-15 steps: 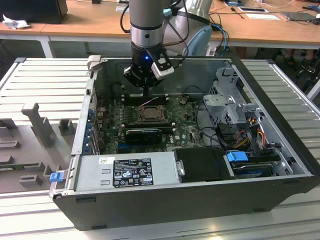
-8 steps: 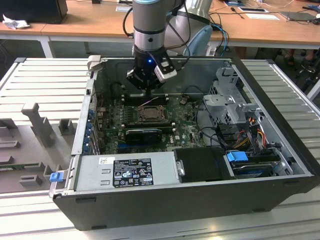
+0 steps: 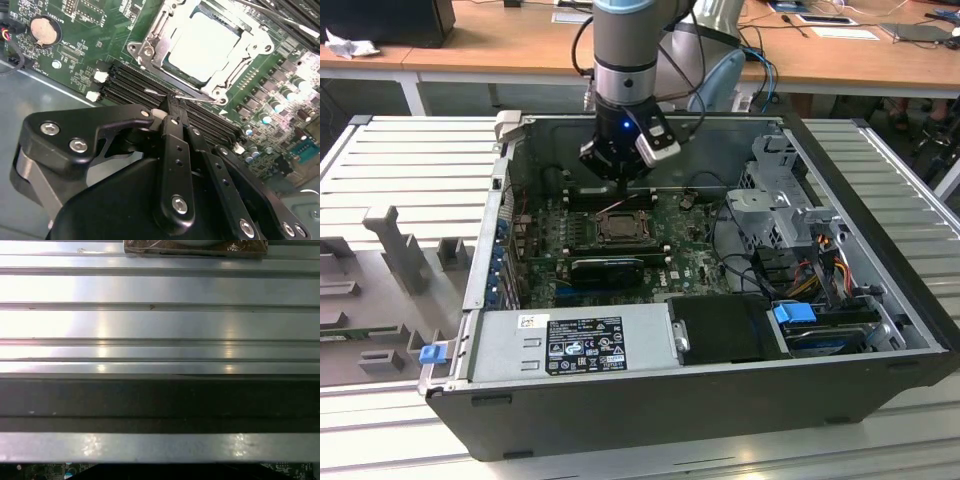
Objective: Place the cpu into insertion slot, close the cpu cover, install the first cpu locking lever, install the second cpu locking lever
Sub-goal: 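Install the first cpu locking lever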
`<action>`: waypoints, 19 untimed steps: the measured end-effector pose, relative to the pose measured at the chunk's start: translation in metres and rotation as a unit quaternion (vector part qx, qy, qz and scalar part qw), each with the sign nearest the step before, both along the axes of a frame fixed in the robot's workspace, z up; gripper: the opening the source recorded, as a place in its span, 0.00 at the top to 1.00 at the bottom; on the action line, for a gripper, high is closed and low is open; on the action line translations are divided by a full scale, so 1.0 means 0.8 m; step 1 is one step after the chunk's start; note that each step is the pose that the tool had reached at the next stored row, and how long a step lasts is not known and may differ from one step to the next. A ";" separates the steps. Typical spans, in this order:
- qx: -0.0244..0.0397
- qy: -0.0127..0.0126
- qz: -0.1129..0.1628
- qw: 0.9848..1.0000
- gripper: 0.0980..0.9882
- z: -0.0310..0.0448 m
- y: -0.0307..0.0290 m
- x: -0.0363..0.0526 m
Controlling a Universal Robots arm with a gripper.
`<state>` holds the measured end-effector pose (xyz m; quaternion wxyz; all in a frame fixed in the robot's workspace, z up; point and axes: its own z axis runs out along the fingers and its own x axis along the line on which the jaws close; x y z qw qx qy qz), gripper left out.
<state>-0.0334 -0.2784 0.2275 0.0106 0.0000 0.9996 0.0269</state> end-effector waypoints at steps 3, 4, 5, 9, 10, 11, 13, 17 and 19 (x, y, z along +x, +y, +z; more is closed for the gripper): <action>0.000 0.000 0.000 1.000 0.99 -0.0039 0.0009 0.005; -0.001 0.000 0.000 1.000 0.99 -0.0053 0.0013 0.006; -0.001 0.000 0.000 1.000 0.99 -0.0063 0.0015 0.007; -0.002 0.000 0.000 1.000 0.99 -0.0117 0.0016 0.009; -0.002 0.000 0.000 1.000 0.99 -0.0137 0.0016 0.010; -0.002 0.000 0.000 1.000 0.99 -0.0146 0.0016 0.011; -0.002 0.000 0.000 1.000 0.99 -0.0164 0.0014 0.011; -0.002 0.000 0.000 1.000 0.99 -0.0191 0.0005 0.012; -0.002 0.000 0.000 1.000 0.99 -0.0199 0.0005 0.013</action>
